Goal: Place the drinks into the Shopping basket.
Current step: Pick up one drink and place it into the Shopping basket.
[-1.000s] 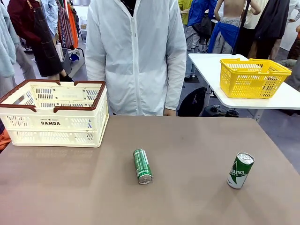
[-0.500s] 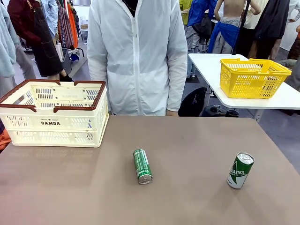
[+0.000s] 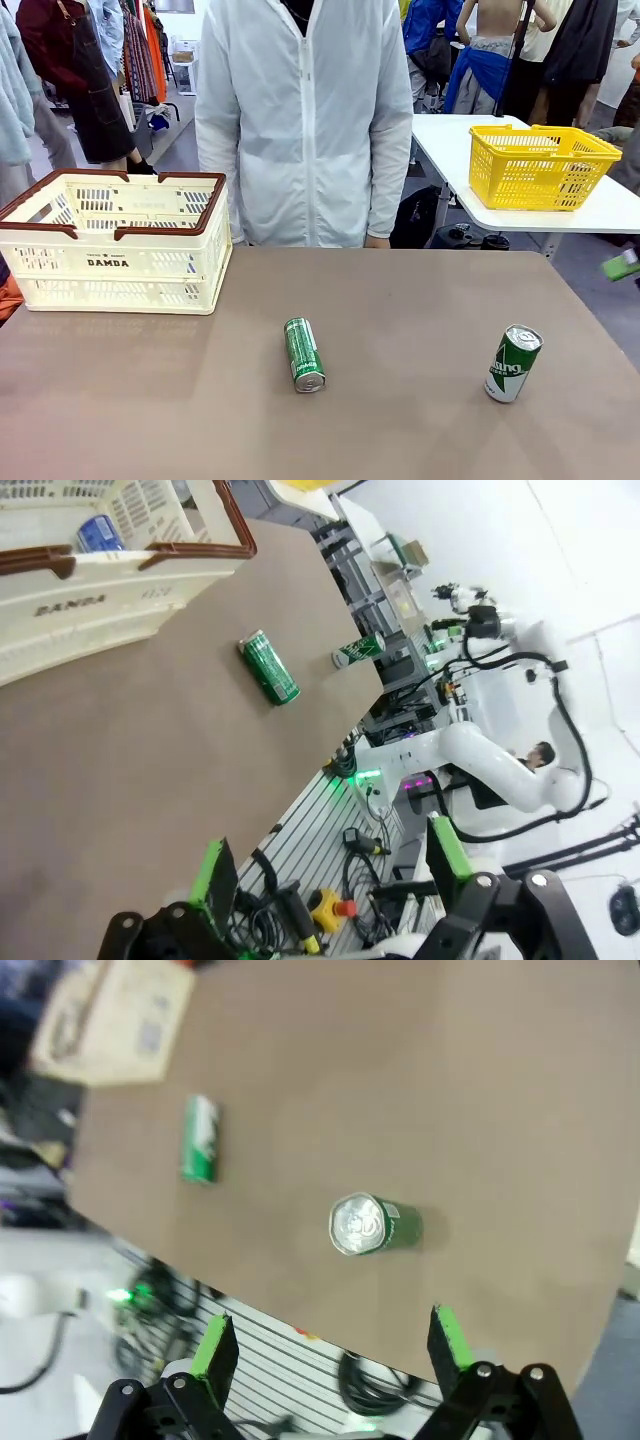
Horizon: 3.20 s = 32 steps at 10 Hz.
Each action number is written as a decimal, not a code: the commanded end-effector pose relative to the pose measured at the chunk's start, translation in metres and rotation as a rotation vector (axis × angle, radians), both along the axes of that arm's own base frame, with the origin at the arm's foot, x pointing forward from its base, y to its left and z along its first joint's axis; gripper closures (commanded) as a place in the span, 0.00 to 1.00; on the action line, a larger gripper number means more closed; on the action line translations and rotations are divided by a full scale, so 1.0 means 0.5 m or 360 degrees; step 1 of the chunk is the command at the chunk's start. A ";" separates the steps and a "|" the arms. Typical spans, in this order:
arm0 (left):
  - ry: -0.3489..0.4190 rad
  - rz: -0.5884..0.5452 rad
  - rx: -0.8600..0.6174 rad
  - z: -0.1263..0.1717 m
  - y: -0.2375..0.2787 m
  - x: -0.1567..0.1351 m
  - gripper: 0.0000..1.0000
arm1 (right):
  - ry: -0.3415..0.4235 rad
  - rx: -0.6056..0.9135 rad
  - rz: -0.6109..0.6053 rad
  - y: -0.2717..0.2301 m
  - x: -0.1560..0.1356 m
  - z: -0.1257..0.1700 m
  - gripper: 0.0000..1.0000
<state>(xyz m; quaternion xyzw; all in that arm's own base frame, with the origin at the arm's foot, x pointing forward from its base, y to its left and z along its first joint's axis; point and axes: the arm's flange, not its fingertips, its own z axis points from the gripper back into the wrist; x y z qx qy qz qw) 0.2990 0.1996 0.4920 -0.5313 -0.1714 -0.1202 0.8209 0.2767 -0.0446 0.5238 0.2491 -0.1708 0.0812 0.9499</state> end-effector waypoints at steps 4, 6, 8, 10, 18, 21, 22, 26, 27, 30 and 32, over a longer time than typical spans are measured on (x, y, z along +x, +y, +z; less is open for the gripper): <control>0.0009 -0.0010 0.0001 0.002 0.001 -0.009 0.00 | -0.0239 -0.0046 0.0209 0.080 -0.093 -0.067 0.00; 0.0009 -0.0010 0.0001 0.002 0.001 -0.009 0.00 | 0.0015 -0.0328 0.0379 0.114 -0.016 -0.003 0.00; 0.0009 -0.0010 0.0001 0.002 0.001 -0.009 0.00 | 0.0050 -0.0410 0.0359 0.154 -0.004 -0.022 0.00; 0.0009 -0.0010 0.0001 0.002 0.001 -0.009 0.00 | 0.0222 -0.0484 0.0270 0.180 0.035 -0.081 0.00; 0.0009 -0.0010 0.0001 0.002 0.001 -0.009 0.00 | 0.0435 -0.0663 -0.0109 0.240 0.093 -0.287 0.00; 0.0009 -0.0010 0.0001 0.002 0.001 -0.009 0.00 | 0.0428 -0.0759 -0.0141 0.251 0.101 -0.315 0.00; 0.0009 -0.0010 0.0001 0.002 0.001 -0.009 0.00 | 0.0446 -0.0785 -0.0150 0.254 0.103 -0.322 0.00; 0.0009 -0.0010 0.0001 0.002 0.001 -0.009 0.00 | 0.0443 -0.0793 -0.0175 0.253 0.105 -0.332 0.60; 0.0009 -0.0010 0.0001 0.002 0.001 -0.009 0.00 | 0.0440 -0.0790 -0.0176 0.252 0.105 -0.331 1.00; 0.0009 -0.0010 0.0001 0.002 0.001 -0.009 0.00 | 0.0436 -0.0788 -0.0171 0.249 0.105 -0.332 1.00; 0.0009 -0.0010 0.0001 0.002 0.001 -0.009 0.00 | 0.0437 -0.0781 -0.0153 0.249 0.107 -0.333 1.00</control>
